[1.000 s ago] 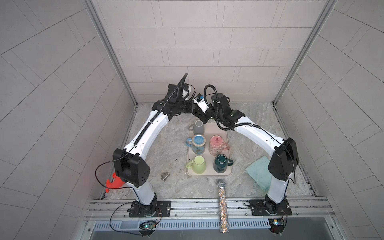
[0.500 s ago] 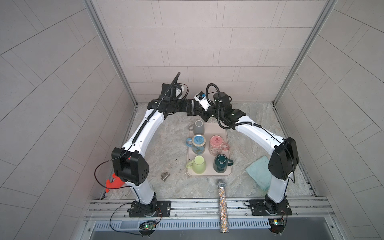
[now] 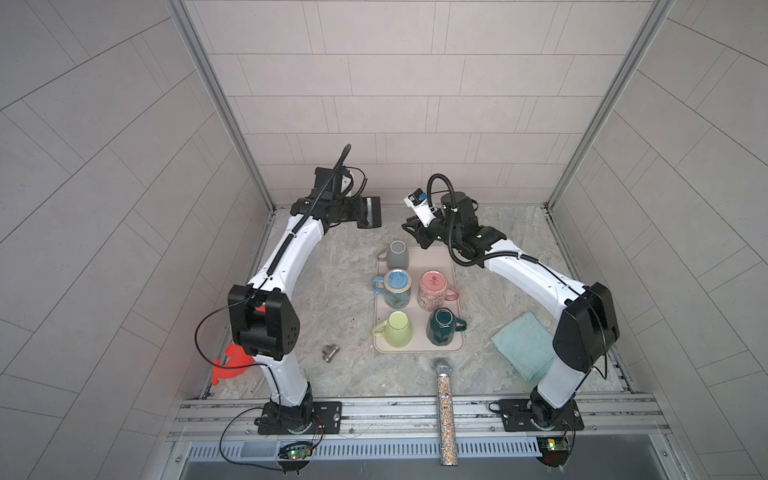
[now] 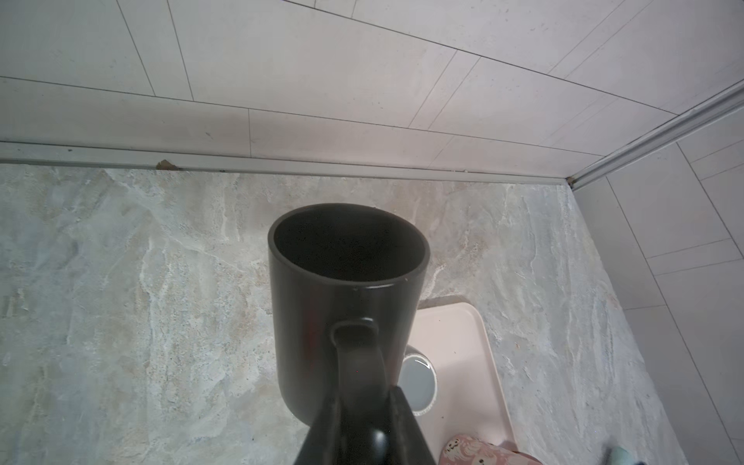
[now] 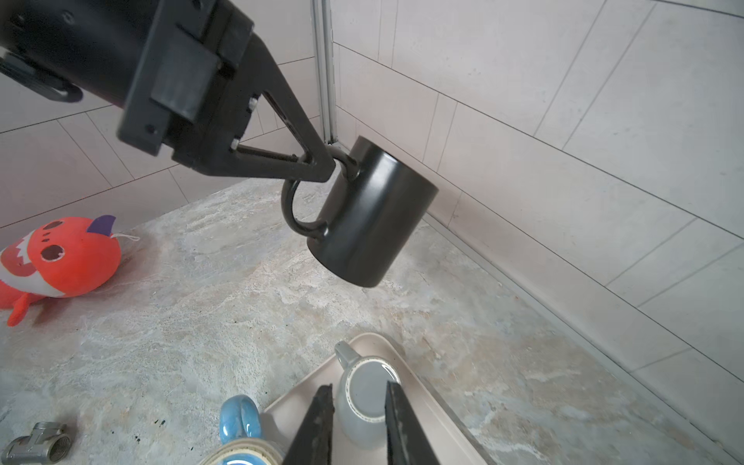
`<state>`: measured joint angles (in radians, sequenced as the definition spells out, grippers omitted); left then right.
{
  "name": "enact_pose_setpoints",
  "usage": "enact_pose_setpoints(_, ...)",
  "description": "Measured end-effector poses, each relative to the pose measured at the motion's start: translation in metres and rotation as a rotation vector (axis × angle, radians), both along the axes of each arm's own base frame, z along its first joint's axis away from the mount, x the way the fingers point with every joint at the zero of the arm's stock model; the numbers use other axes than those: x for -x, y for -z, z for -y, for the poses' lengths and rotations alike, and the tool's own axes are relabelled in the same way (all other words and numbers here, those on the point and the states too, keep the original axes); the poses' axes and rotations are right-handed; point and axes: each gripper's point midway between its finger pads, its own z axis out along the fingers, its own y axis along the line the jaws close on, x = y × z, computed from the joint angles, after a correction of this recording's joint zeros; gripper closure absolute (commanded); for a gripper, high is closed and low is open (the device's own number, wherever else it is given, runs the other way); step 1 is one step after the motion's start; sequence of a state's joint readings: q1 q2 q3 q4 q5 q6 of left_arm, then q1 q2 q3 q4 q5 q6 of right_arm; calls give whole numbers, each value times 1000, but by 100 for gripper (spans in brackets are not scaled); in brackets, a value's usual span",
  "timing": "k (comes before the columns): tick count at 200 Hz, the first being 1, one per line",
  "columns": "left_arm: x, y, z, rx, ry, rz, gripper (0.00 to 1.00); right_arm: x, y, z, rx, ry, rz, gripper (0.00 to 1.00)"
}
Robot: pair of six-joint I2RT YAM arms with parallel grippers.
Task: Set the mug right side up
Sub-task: 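Open the right gripper and withdraw it while the left gripper holds the mug upright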
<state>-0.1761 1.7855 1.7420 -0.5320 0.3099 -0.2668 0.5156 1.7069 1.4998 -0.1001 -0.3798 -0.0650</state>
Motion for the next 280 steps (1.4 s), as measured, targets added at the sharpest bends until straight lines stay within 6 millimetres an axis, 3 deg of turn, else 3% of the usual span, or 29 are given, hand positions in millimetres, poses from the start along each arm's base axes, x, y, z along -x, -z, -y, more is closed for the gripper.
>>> enact_pose_setpoints(40, -15, 24, -26, -25, -67, 13, 100, -1, -4, 19, -21, 50, 10, 77)
enact_pose_setpoints(84, -36, 57, -43, -46, -128, 59, 100, -2, 16, 26, -18, 74, -22, 77)
enact_pose_setpoints(115, -39, 85, -48, -58, -157, 92, 100, 2, 24, 30, -18, 86, -39, 77)
enact_pose_setpoints(162, -41, 116, -59, -71, -226, 154, 100, 7, 13, 37, -47, 101, -22, 77)
enact_pose_setpoints(280, -45, 131, -94, -108, -420, 411, 100, 11, 14, 42, -78, 118, -24, 77)
